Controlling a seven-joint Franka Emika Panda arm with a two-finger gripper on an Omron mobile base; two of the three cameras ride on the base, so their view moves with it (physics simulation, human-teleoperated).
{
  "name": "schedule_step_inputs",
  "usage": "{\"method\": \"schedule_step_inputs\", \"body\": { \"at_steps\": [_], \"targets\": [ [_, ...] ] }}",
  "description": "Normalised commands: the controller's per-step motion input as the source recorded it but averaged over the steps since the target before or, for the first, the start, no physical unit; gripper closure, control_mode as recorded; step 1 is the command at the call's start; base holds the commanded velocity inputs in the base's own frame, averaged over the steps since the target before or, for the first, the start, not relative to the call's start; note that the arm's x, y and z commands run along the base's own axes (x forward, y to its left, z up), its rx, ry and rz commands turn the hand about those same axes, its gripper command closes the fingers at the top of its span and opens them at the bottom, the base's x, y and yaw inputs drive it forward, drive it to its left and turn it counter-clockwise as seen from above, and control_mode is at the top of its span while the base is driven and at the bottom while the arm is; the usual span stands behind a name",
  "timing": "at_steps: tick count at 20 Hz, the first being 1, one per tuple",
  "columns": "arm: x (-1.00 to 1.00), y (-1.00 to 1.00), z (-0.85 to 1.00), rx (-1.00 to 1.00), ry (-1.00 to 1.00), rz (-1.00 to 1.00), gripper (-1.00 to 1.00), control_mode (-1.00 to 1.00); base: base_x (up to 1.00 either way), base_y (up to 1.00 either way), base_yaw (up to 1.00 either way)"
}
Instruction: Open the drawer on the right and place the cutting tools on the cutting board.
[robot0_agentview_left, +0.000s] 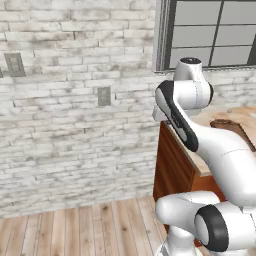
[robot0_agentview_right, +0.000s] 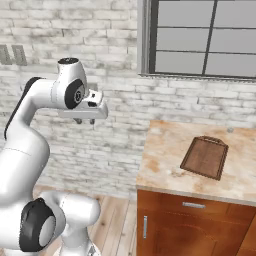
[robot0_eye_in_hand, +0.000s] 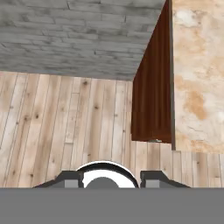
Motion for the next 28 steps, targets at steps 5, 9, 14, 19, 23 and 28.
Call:
{"method": "schedule_step_inputs", "body": {
  "at_steps": [5,9,14,19,23,28],
  "targets": [
    [-0.65,-0.65,-0.22,0.08,-0.08,-0.07,-1.0,-1.0,0.0,0.0,0.0],
    [-0.91,-0.99,-0.82,0.12,0.0,-0.14,-1.0,-1.0,0.0,0.0,0.0],
    [-0.87,-1.0,-0.91,0.19,-0.01,-0.22,-1.0,-1.0,0.0,0.0,0.0],
    [-0.5,-1.0,-0.75,0.25,-0.04,-0.32,-1.0,-1.0,0.0,0.0,0.0],
    [-0.04,-1.0,-0.53,0.36,-0.12,-0.4,-1.0,-1.0,0.0,0.0,0.0],
    [0.0,-1.0,-0.5,0.46,-0.18,-0.43,-1.0,-1.0,0.0,0.0,0.0]
  ]
}}
